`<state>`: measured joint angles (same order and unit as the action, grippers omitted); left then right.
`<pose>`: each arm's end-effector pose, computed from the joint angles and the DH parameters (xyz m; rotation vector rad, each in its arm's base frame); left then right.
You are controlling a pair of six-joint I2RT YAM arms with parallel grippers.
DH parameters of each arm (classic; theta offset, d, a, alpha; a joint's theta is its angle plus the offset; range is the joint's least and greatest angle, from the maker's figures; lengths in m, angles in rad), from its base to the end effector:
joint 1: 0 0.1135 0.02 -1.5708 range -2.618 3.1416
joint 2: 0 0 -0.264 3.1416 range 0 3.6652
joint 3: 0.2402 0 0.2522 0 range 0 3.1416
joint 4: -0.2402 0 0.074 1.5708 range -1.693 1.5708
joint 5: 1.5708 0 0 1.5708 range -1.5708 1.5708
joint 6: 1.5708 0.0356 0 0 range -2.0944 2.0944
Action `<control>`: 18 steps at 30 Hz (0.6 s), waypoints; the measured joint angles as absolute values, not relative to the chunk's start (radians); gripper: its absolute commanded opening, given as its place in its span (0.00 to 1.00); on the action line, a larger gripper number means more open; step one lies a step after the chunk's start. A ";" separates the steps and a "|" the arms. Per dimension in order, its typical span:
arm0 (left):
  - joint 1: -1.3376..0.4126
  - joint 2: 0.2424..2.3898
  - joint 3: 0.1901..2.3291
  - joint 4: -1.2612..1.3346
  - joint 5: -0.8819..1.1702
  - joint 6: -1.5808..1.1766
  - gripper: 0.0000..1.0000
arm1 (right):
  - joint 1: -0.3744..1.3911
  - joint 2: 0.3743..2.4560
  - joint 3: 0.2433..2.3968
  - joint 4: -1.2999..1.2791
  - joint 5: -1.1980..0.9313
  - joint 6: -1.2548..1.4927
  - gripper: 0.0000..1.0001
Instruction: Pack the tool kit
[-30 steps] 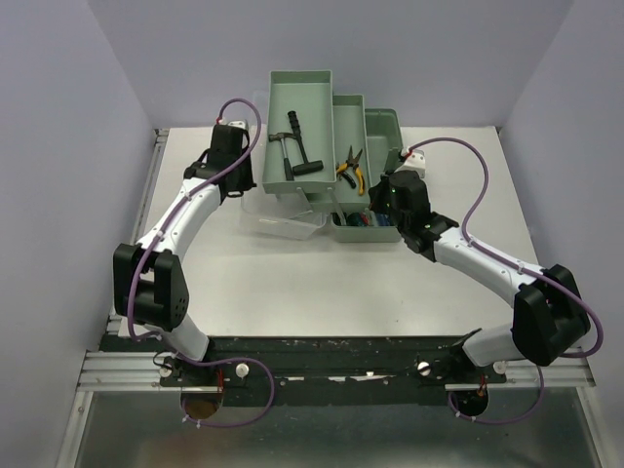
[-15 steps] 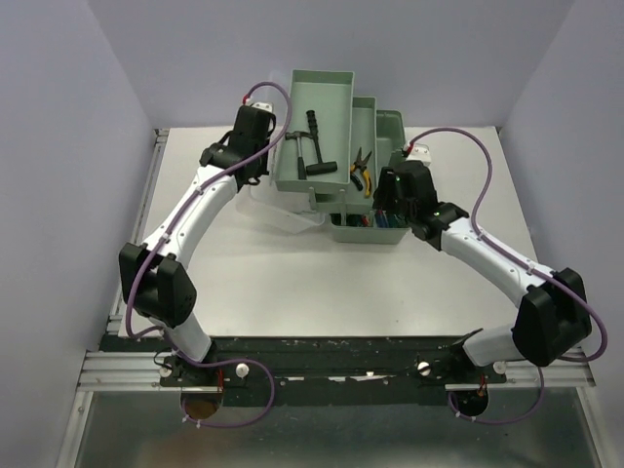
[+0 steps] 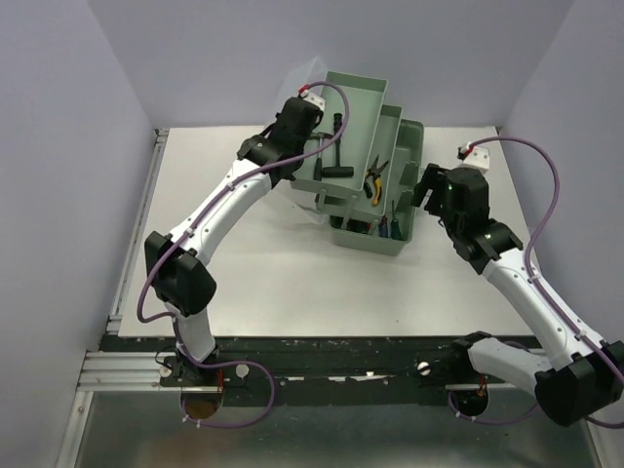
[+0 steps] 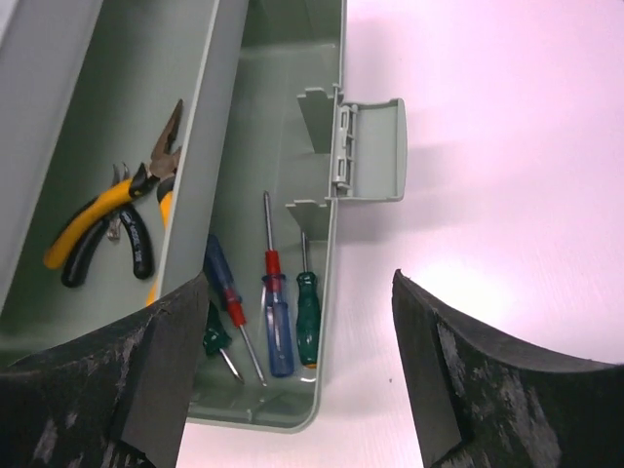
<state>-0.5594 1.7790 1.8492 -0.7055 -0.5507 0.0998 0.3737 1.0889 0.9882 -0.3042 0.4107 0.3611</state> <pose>0.3478 -0.1958 0.3869 0.3957 2.0817 0.3357 0.2337 0.0764 0.3405 0.2520 1.9248 0.0817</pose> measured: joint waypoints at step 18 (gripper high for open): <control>-0.823 1.864 1.913 -0.442 -0.841 0.611 0.00 | 0.157 1.086 0.625 -0.159 0.249 0.576 0.80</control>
<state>-0.8227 1.8641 1.9129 -0.4416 -0.8410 0.6109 0.1570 1.0863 0.6247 -0.1589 0.2489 0.5762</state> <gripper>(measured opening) 0.054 0.806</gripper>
